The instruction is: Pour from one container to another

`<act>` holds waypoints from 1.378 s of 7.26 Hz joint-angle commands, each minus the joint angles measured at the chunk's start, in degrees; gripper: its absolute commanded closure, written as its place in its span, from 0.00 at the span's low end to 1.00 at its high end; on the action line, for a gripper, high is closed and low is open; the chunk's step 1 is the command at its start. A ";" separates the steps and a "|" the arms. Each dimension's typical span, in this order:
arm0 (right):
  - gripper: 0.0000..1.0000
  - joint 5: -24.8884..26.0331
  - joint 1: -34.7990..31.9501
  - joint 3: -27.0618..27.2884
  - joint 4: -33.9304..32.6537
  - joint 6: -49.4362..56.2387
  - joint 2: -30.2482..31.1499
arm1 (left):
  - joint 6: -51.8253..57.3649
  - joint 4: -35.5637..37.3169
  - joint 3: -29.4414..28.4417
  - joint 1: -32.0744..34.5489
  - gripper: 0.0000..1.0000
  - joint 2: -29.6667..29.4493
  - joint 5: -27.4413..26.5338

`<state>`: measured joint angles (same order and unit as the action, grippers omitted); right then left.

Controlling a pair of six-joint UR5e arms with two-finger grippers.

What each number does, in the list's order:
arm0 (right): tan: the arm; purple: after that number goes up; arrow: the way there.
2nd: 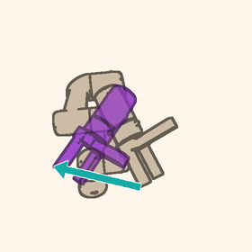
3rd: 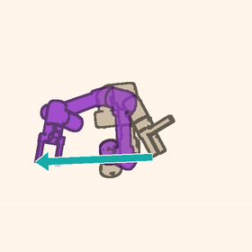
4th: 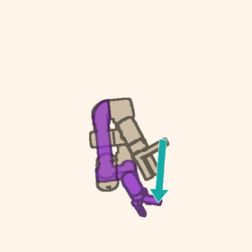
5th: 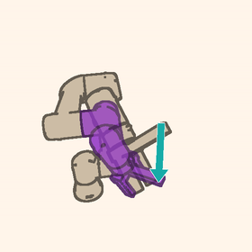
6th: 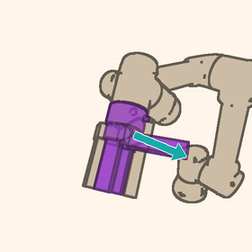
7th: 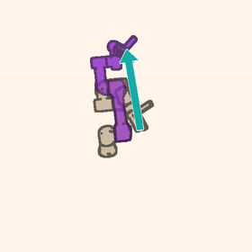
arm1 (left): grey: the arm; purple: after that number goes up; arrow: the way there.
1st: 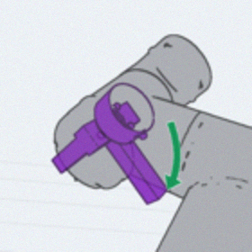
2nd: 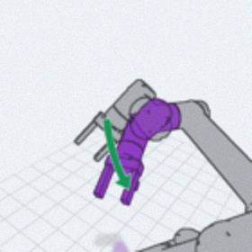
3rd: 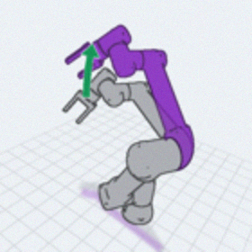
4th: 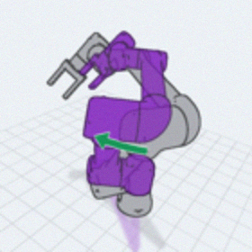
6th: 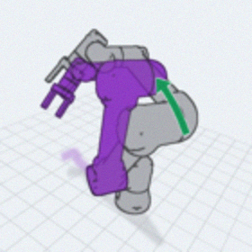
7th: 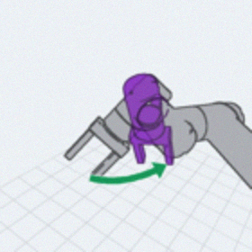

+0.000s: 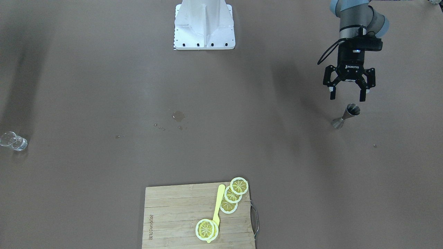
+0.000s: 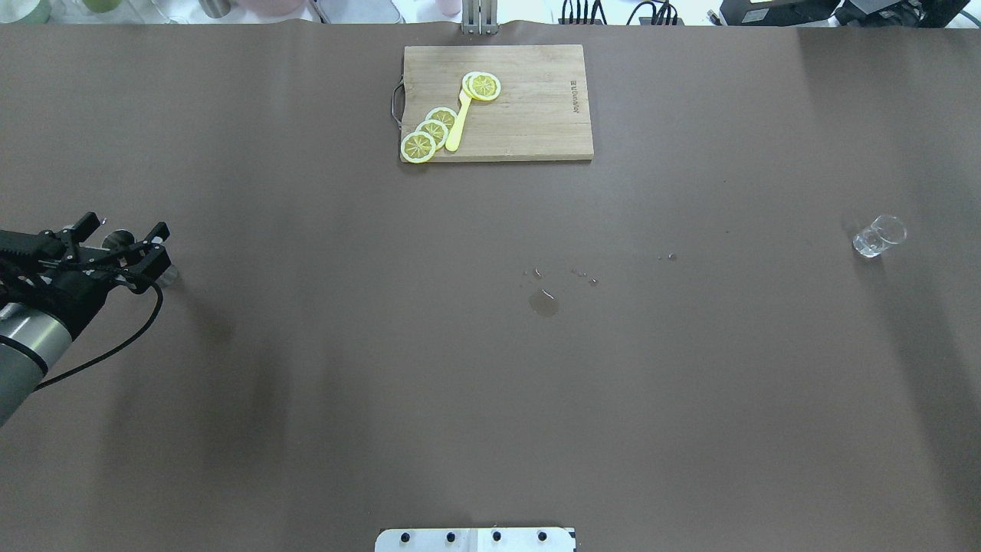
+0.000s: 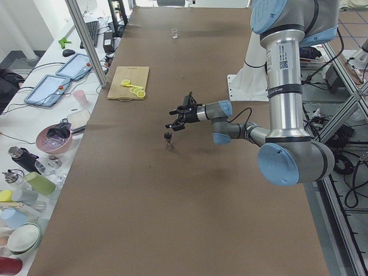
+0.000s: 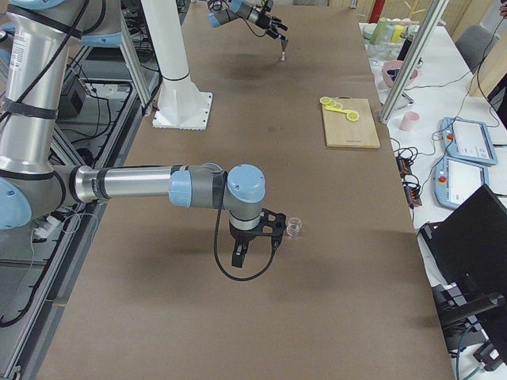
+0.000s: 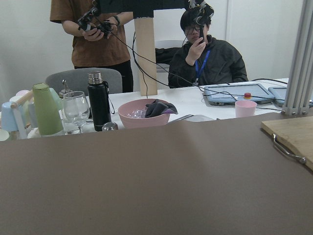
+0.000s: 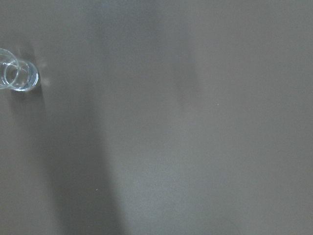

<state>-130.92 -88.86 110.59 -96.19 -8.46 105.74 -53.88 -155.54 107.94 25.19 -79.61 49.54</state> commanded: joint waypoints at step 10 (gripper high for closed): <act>0.00 -0.48 -0.88 0.68 0.13 3.01 0.17 | 25.31 40.24 1.65 32.63 0.02 -17.67 65.92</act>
<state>-131.39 -89.74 111.20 -96.07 -5.45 106.15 -30.13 -124.16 109.65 55.53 -94.92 110.52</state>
